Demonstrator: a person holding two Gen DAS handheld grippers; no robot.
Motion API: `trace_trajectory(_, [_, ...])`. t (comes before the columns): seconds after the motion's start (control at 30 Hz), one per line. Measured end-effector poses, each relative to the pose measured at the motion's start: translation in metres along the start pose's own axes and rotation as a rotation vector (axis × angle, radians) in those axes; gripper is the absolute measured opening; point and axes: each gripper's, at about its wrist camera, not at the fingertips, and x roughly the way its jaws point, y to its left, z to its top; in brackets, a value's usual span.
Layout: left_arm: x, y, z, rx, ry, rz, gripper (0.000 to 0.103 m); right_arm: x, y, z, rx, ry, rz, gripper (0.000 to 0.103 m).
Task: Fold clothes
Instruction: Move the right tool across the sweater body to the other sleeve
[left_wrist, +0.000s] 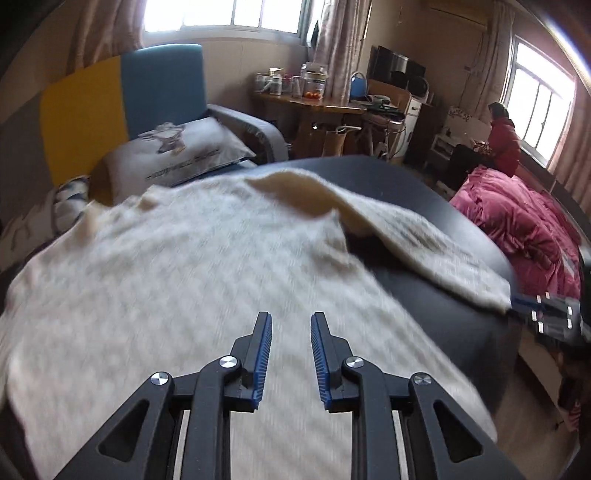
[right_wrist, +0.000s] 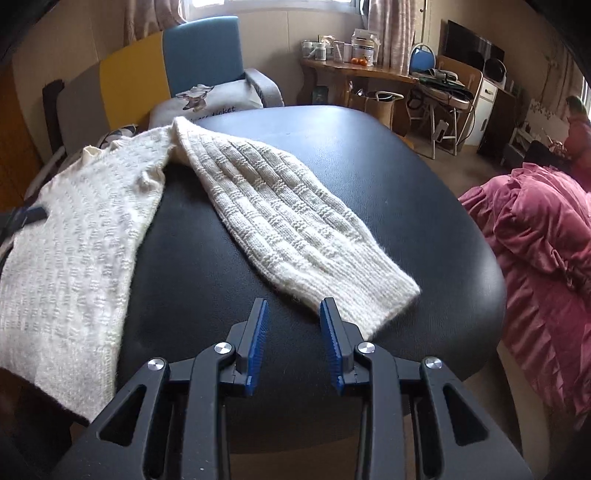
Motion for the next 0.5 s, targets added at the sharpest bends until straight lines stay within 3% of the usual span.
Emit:
trace_trajectory(0.1, [0.035,0.011,0.029,0.022,-0.011,-0.009,0.021,0.005,-0.002,0.001,0.002,0.018,-0.008,0.037])
trace_trajectory(0.33, [0.097,0.045,0.054,-0.058,0.086,-0.049,0.021,-0.001,-0.009,-0.006,0.045,0.037,-0.03,0.037])
trace_trajectory(0.5, [0.116,0.037,0.051,0.018,0.157,0.022,0.021,-0.002,-0.01,-0.003,0.027,0.044,-0.023,0.037])
